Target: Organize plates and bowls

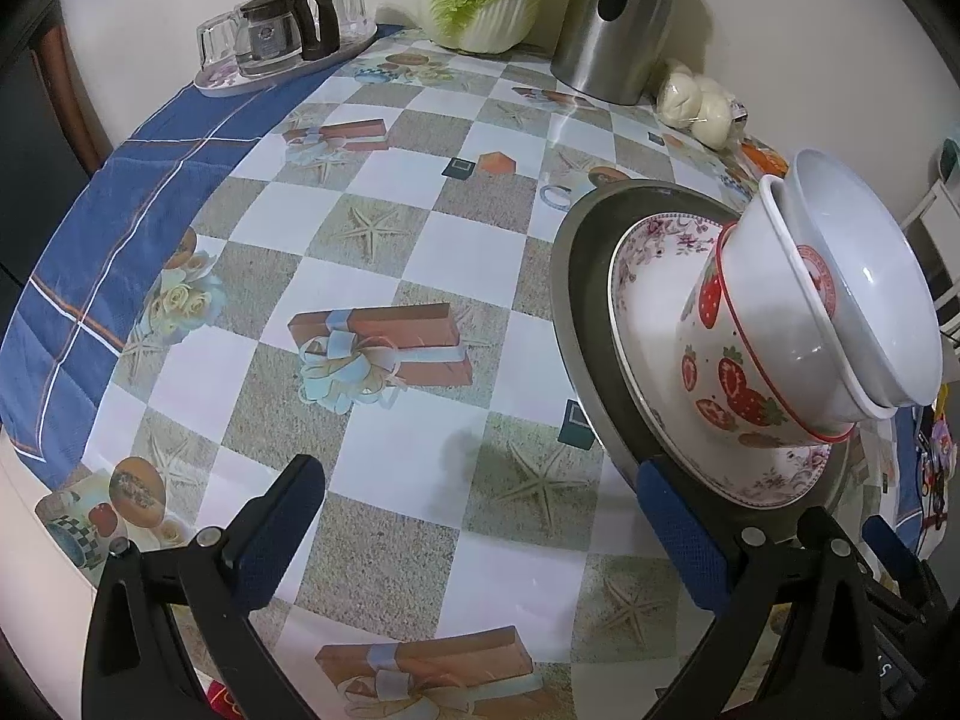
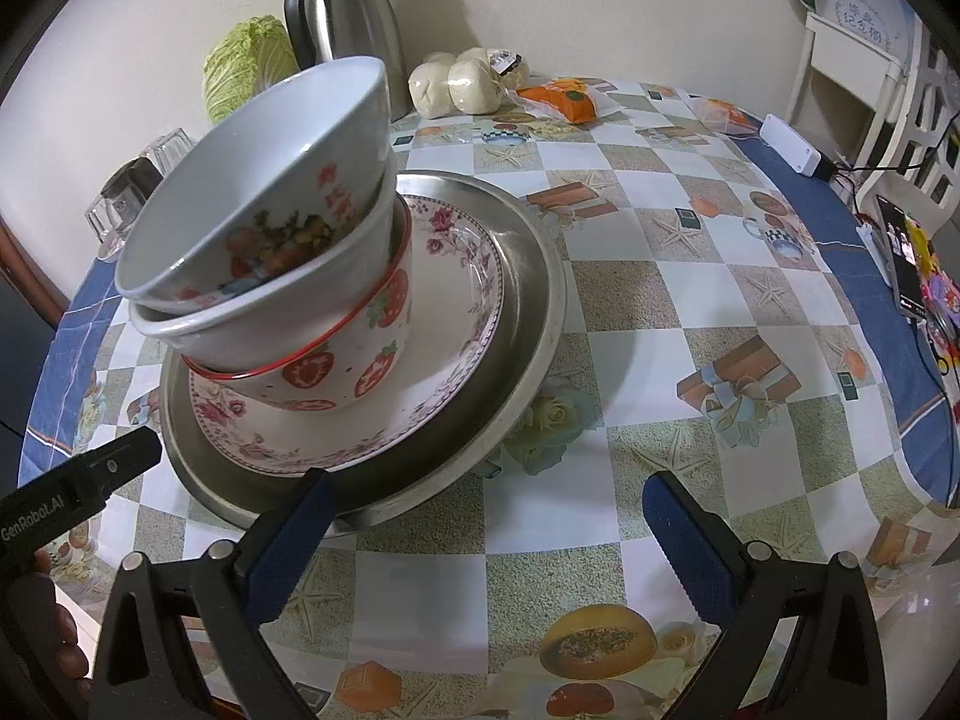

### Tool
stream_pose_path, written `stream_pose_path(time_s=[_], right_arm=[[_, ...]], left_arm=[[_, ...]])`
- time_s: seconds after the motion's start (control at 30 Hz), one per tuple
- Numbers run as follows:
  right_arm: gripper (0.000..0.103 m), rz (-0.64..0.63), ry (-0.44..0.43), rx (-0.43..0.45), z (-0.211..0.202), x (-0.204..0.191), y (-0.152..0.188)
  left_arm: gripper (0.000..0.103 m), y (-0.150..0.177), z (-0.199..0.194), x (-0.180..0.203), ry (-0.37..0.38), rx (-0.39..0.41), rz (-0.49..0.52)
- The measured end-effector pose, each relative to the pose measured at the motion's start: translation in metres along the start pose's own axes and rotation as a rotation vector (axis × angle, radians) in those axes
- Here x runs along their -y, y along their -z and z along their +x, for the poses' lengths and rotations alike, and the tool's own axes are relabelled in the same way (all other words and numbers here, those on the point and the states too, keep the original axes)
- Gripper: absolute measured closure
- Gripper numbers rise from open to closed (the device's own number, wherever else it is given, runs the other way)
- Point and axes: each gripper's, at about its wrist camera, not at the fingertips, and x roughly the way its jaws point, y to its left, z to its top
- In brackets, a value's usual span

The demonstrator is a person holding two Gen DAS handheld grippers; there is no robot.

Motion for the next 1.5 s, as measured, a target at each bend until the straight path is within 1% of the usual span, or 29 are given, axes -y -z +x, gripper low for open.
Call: stream_pose_path(time_s=[0.5,1.5], right_arm=[[0.000,0.001,0.000,0.000,0.0003,-0.0003,-0.0001],[0.000,-0.006,0.001,-0.004,0.0008,-0.0001,0.0002]], left_arm=[[0.000,-0.0005,-0.0027,0.0010,0.014,0.010,0.003],[0.000,-0.0005,-0.0031,0.0008,0.016,0.012,0.003]])
